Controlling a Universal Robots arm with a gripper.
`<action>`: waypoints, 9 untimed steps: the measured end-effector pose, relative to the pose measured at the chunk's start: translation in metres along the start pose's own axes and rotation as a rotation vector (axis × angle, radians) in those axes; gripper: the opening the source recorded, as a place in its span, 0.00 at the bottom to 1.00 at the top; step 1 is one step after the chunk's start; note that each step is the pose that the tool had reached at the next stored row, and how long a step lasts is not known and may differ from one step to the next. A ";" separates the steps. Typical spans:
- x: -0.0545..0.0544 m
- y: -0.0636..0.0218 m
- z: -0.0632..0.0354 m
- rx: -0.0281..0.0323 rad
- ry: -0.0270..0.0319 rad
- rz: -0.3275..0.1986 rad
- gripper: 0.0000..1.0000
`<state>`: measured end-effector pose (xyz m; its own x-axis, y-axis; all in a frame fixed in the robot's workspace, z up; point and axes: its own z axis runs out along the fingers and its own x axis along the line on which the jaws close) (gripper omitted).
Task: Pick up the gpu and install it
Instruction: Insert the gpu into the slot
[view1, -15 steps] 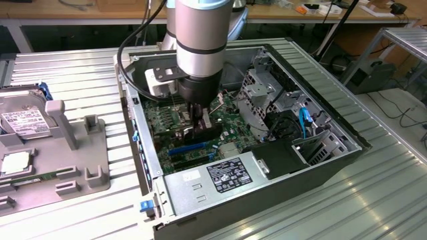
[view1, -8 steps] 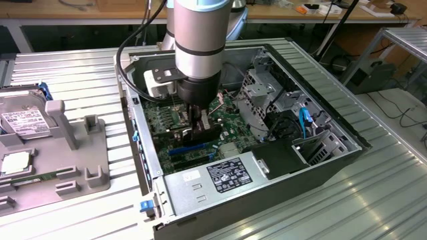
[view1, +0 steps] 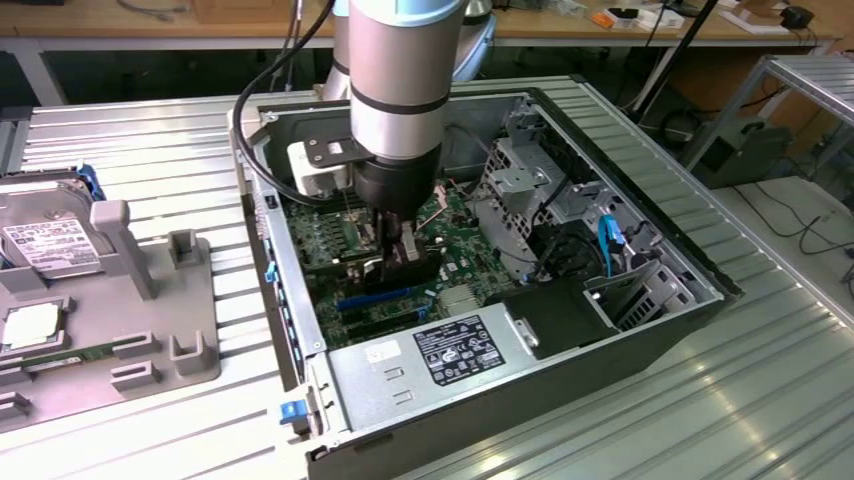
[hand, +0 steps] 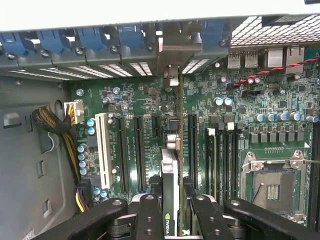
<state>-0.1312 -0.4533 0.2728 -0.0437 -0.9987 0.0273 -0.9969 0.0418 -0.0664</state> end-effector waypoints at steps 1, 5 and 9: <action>0.000 0.0000 0.0001 -0.0001 0.0002 0.000 0.27; 0.000 0.0005 0.0007 0.0000 0.0001 0.003 0.27; 0.000 0.0016 0.0016 -0.0001 0.0006 0.006 0.27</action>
<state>-0.1327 -0.4532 0.2711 -0.0499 -0.9984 0.0275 -0.9966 0.0480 -0.0665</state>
